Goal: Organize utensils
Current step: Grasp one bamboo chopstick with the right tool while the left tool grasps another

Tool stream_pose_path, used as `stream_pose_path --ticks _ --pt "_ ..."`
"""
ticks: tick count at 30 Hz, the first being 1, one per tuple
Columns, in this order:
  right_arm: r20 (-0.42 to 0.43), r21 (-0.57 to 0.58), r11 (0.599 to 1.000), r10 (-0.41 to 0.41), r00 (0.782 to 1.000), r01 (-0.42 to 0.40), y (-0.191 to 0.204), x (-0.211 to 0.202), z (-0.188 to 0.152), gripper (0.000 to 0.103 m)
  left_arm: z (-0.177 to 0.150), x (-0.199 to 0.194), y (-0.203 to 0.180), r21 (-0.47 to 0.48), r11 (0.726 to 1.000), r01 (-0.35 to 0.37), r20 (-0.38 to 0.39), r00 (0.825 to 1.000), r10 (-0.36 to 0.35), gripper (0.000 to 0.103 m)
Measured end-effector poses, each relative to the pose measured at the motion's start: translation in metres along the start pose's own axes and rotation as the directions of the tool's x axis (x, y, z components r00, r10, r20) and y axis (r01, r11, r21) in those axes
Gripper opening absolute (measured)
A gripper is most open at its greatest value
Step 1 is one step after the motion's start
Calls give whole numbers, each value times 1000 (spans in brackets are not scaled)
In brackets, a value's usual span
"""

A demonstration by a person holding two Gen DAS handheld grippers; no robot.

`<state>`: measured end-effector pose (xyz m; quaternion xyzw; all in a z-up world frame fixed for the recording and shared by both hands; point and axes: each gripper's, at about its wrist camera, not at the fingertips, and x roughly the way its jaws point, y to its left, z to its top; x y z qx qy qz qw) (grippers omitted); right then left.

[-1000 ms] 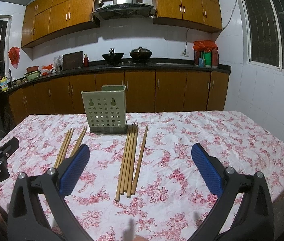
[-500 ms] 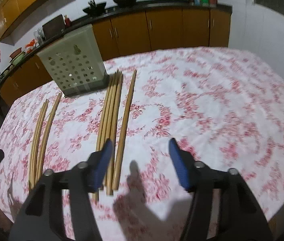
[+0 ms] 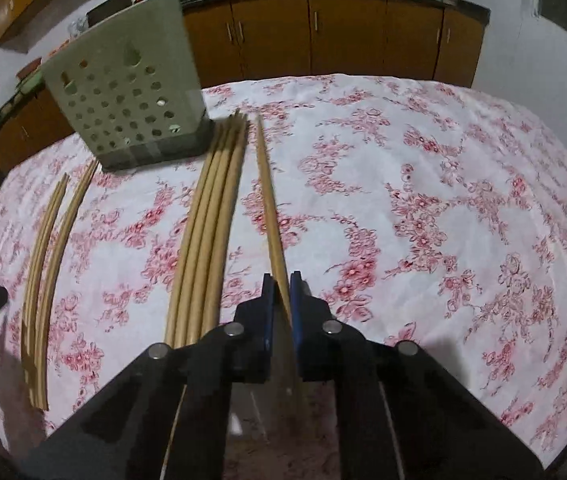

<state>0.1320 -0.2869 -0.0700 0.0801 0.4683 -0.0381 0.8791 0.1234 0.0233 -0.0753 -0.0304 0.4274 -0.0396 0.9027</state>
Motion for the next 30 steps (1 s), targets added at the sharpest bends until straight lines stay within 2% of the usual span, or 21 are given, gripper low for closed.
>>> stream_pose_path --ticks 4,7,19,22,26,30 --pt "5 13 1000 6 1000 -6 -6 -1 -1 9 -2 5 -5 10 999 33 -28 999 -33 38" --pt "7 11 1000 4 1000 -4 -6 -1 -1 9 -4 9 -8 26 999 31 -53 998 -30 31" --pt "15 -23 1000 7 1000 -7 2 -4 -8 13 -7 11 -15 48 998 35 -74 997 -31 26" --pt "21 -38 999 1 1000 0 4 -3 -8 13 -6 15 -12 48 999 12 -78 997 -8 13" --pt "30 -55 998 -7 1000 8 6 -2 -7 11 -3 18 -6 55 998 12 -76 997 -8 9" --pt "33 -78 997 -2 999 5 8 3 -2 9 9 28 -1 86 996 -21 -60 998 26 8"
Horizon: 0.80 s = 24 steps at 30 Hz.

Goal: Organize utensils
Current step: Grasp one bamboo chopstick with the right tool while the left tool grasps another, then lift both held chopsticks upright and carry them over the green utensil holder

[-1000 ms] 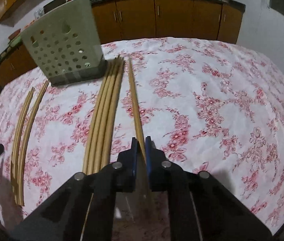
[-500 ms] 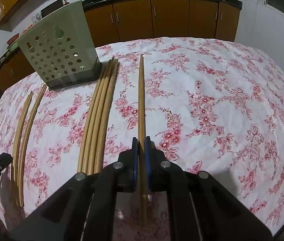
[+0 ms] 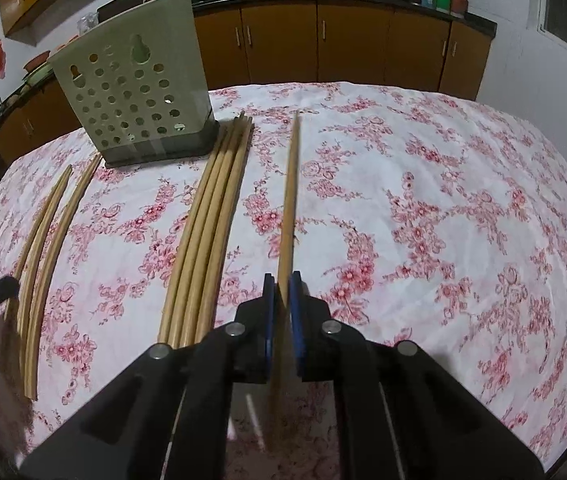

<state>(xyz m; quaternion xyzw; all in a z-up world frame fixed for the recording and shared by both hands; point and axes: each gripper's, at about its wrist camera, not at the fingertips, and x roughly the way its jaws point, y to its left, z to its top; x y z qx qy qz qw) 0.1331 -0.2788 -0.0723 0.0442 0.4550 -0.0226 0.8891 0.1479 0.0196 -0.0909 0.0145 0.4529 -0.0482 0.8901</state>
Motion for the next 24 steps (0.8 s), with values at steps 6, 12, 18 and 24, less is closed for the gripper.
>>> stream_pose_path --ticks 6,12,18,24 --pt "20 17 1000 -10 1000 9 -5 11 15 8 19 15 11 2 1000 -5 20 1000 5 8" --pt "37 3 1000 -8 999 7 -6 9 11 9 9 10 11 31 1000 -1 35 999 0 8" --pt "54 15 1000 -5 999 4 -10 4 3 10 1 4 14 12 1000 15 48 999 -16 8" --pt "55 2 1000 -19 998 19 -7 3 1 11 -1 3 15 2 1000 17 47 999 -17 8"
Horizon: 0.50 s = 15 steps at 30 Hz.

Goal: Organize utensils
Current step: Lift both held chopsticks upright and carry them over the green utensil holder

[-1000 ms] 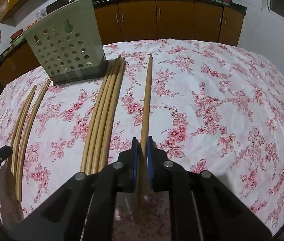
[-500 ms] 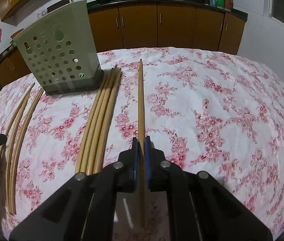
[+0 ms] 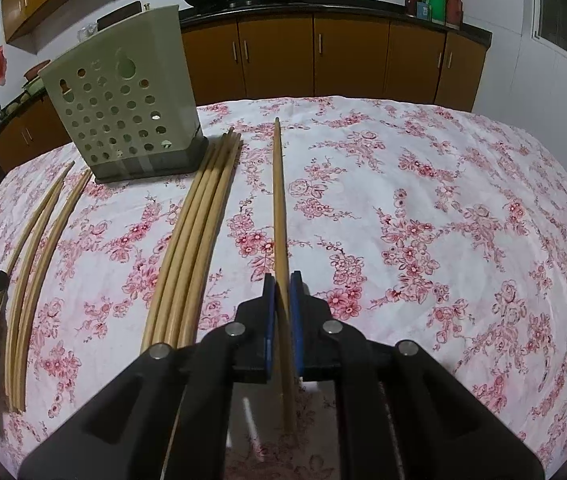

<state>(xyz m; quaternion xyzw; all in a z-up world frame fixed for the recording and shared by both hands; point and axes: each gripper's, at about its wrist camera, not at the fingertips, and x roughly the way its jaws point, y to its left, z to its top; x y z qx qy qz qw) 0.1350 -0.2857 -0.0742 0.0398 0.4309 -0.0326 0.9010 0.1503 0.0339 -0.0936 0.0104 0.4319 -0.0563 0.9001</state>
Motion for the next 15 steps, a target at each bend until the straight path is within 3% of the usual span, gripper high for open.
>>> stream_pose_path --ticks 9,11,15 --pt "4 -18 1000 -6 1000 6 1 -8 -4 8 -5 -5 -2 31 999 -8 -3 1000 8 8" --pt "45 -4 1000 6 999 -6 -2 -21 1 8 -5 -9 -1 32 999 1 4 1000 -1 8" --pt "163 13 1000 23 986 -25 -9 -58 19 8 10 -38 4 12 1000 26 102 994 -27 8"
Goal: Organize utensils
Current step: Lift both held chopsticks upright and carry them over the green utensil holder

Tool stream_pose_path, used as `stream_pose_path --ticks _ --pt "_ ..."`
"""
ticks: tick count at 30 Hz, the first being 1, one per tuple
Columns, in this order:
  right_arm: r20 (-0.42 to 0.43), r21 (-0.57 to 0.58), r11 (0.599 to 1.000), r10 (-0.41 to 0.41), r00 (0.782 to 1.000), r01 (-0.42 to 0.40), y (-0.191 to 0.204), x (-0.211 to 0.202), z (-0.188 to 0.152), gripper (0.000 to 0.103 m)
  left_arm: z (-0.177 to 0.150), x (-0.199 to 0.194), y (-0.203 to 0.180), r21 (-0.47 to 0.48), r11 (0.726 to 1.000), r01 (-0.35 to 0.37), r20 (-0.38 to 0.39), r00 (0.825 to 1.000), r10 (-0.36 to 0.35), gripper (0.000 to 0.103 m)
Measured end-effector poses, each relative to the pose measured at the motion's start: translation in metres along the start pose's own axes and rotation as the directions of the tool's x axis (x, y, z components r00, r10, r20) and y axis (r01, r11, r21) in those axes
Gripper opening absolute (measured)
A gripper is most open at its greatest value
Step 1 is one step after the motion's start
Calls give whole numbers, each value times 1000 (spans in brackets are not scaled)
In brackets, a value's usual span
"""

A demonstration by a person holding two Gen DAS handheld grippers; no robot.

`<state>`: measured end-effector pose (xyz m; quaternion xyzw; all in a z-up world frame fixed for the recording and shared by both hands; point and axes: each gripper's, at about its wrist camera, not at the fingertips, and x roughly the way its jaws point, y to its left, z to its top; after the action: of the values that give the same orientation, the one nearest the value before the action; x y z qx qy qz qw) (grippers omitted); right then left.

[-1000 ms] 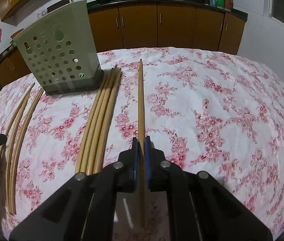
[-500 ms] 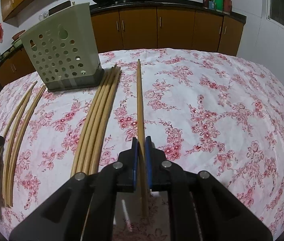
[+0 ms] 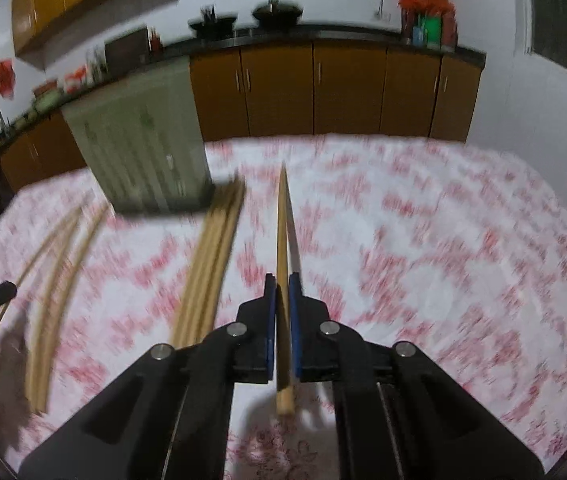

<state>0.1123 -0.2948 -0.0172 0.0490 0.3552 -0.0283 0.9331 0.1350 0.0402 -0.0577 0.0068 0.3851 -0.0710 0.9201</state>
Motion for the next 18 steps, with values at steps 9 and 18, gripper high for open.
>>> stream_pose_path --ticks 9,18 --pt "197 42 999 -4 980 -5 -11 -53 50 8 58 -58 16 -111 991 70 213 976 -45 8" --pt "101 20 999 33 994 -35 -11 -48 53 8 74 -68 16 -99 993 63 255 966 -36 8"
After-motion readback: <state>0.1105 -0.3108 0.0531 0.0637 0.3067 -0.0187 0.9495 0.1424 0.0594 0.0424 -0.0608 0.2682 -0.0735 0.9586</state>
